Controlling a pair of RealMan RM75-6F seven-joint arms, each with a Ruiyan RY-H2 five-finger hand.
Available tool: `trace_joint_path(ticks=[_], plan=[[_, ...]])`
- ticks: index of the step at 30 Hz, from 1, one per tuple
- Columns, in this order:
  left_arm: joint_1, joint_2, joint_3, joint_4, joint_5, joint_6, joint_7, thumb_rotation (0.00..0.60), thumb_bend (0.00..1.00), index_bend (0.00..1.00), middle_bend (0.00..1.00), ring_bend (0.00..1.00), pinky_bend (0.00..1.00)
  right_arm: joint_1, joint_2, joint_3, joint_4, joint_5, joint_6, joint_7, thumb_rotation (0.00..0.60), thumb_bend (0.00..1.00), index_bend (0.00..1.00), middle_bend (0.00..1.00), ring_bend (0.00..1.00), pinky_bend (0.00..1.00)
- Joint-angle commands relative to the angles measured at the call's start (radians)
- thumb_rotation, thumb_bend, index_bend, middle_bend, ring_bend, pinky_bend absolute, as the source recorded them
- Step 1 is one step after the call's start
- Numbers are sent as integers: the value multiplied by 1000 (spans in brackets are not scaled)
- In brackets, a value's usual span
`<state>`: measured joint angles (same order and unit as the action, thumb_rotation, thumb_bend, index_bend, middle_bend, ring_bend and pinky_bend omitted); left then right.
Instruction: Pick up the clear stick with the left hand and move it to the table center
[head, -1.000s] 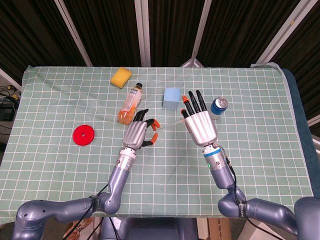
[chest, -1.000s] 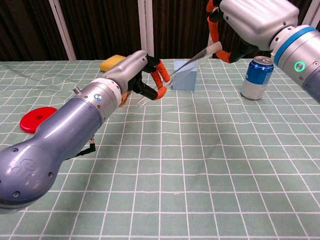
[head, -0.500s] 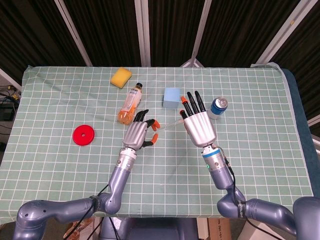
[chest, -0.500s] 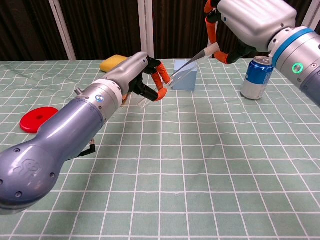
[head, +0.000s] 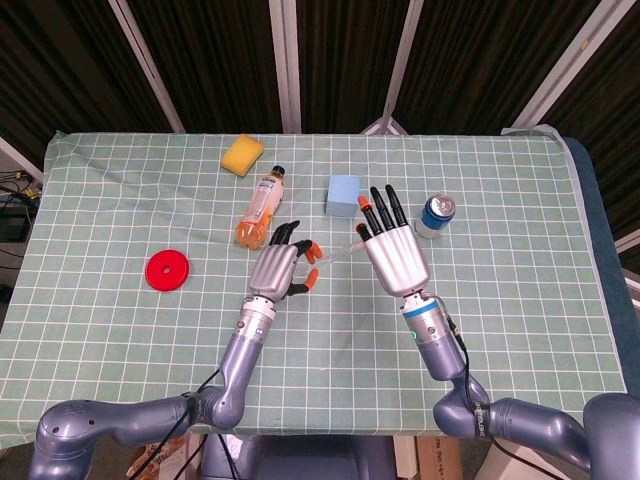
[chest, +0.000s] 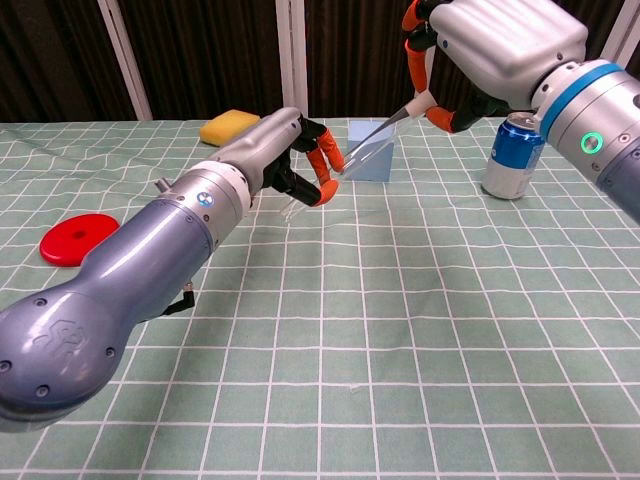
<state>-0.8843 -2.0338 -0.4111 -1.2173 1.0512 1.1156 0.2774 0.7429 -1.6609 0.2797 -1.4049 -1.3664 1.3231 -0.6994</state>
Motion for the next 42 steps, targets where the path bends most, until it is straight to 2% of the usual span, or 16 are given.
trace_joint_path(ticks=[1, 17, 19, 21, 23, 24, 33, 42], plan=[[0, -1, 0, -1, 1, 1, 0, 600, 714, 481, 512, 64, 0, 0, 0, -2, -1, -2, -1, 2, 600, 456, 629, 198, 0, 0], [-1, -4, 1, -8, 9, 10, 3, 600, 714, 481, 512, 64, 0, -10, 6, -8, -23, 5, -1, -8, 600, 456, 613, 195, 0, 0], [-1, -5, 2, -10, 11, 11, 3, 600, 714, 481, 512, 64, 0, -12, 9, -8, -26, 6, -2, -14, 600, 456, 482, 163, 0, 0], [0, -4, 2, -11, 11, 13, 4, 600, 714, 481, 512, 64, 0, -14, 17, -9, -32, 14, -7, -26, 600, 456, 198, 73, 0, 0], [2, -3, 0, -10, 11, 16, 3, 600, 714, 481, 512, 64, 0, -17, 26, -8, -45, 26, -13, -37, 600, 455, 42, 15, 0, 0], [2, -3, 0, -10, 11, 16, 2, 600, 714, 481, 512, 64, 0, -19, 29, -7, -49, 31, -14, -42, 600, 455, 12, 3, 0, 0], [14, 7, 8, -11, 19, 23, -4, 600, 714, 481, 512, 64, 0, -37, 52, -11, -95, 53, -8, -64, 600, 455, 0, 0, 0, 0], [48, 54, 71, -29, 41, 9, 16, 600, 714, 481, 513, 79, 0, -61, 87, -4, -105, 66, 12, -51, 600, 456, 0, 0, 0, 0]])
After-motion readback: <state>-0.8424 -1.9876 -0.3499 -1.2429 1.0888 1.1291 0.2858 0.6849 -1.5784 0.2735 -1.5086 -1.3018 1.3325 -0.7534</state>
